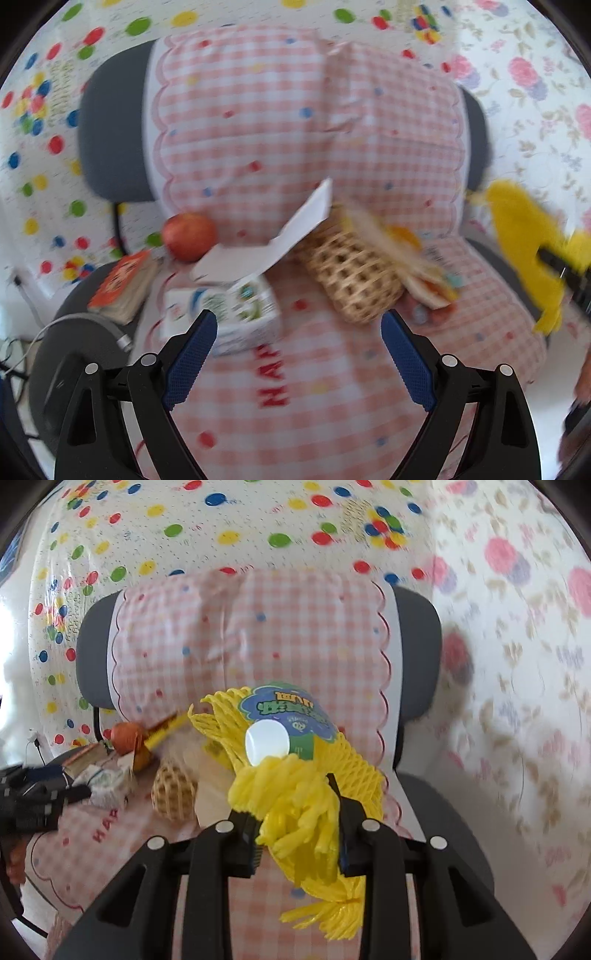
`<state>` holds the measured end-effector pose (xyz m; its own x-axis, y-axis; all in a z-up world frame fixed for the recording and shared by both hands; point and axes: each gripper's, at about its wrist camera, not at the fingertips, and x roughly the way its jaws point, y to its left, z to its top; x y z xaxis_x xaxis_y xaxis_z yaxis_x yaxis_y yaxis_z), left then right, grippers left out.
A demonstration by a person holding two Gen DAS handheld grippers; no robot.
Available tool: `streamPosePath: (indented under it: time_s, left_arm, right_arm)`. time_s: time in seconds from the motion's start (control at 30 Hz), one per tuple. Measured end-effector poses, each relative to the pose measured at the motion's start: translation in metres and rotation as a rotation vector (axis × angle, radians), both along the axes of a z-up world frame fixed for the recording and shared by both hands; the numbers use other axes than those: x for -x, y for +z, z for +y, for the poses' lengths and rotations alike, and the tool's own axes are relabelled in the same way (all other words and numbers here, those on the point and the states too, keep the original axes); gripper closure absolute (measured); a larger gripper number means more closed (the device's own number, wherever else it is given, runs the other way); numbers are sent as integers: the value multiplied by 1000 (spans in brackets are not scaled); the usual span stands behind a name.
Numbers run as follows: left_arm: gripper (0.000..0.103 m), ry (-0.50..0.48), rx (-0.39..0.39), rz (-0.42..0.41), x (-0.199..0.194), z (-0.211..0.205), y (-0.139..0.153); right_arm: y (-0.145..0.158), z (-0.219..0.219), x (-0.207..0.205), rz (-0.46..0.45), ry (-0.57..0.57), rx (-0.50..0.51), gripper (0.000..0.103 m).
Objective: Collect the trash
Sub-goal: 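Grasp the yellow mesh net with the right gripper while the left gripper grasps the snack wrapper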
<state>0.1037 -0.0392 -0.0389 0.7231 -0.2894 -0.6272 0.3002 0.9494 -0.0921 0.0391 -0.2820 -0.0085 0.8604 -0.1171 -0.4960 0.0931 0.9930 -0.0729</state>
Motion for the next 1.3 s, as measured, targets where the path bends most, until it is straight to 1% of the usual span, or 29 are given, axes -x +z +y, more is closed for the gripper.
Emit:
streamPosePath:
  time_s: [0.1, 0.17, 0.2, 0.27, 0.37, 0.43, 0.57, 0.73, 0.8, 0.9, 0.93, 1.0, 1.03, 1.07, 1.1, 1.13, 1.17, 1.23, 1.3]
  left_arm:
    - [16, -48, 40, -12, -9, -18, 4]
    - [39, -66, 56, -3, -19, -31, 3]
    - [40, -72, 65, 4, -24, -35, 2]
    - [40, -72, 77, 15, -34, -43, -1]
    - [40, -62, 75, 30, -49, -53, -5]
    - [38, -54, 84, 50, -60, -57, -9]
    - [38, -45, 85, 72, -80, -65, -14]
    - [38, -59, 70, 70, -96, -81, -17]
    - [39, -68, 51, 64, -101, -90, -18]
    - [51, -77, 38, 57, -103, -98, -15]
    - [57, -84, 38, 51, -102, -101, -13]
    - [62, -101, 37, 30, -99, -107, -6]
    - [69, -109, 37, 20, -97, -110, -3]
    - [80, -122, 36, 8, -94, -113, 1]
    - [84, -138, 31, -2, -90, -118, 4]
    - [91, -150, 28, -10, -87, -121, 7]
    - [96, -174, 21, -27, -82, -126, 10]
    - [100, -198, 12, -60, -70, -132, 17]
    - [100, -209, 12, -135, -48, -132, 32]
  right_arm:
    - [-9, -4, 4, 4, -5, -22, 74]
    - [-12, -6, 3, 3, -5, -31, 74]
    - [-13, -8, 3, 4, -5, -34, 74]
    - [-15, -12, 1, 4, -1, -47, 74]
    - [-17, -17, -1, 6, 2, -56, 74]
    - [-20, -21, -4, 8, 4, -67, 73]
    - [-23, -28, -8, 8, 2, -84, 73]
    - [-28, -35, -12, 13, -8, -99, 73]
    - [-29, -38, -13, 14, -14, -105, 73]
    - [-30, -41, -12, 15, -20, -113, 73]
    - [-30, -42, -11, 14, -21, -113, 73]
    - [-28, -44, -9, 8, -25, -112, 73]
    - [-27, -45, -7, 3, -30, -112, 73]
    - [-26, -47, -6, -1, -34, -114, 73]
    - [-25, -49, -4, -6, -38, -116, 73]
    - [-24, -50, -2, -11, -44, -117, 73]
    - [-23, -51, -1, -13, -48, -118, 73]
    - [-20, -54, 5, -21, -51, -133, 73]
    - [-16, -56, 12, -29, -52, -140, 73]
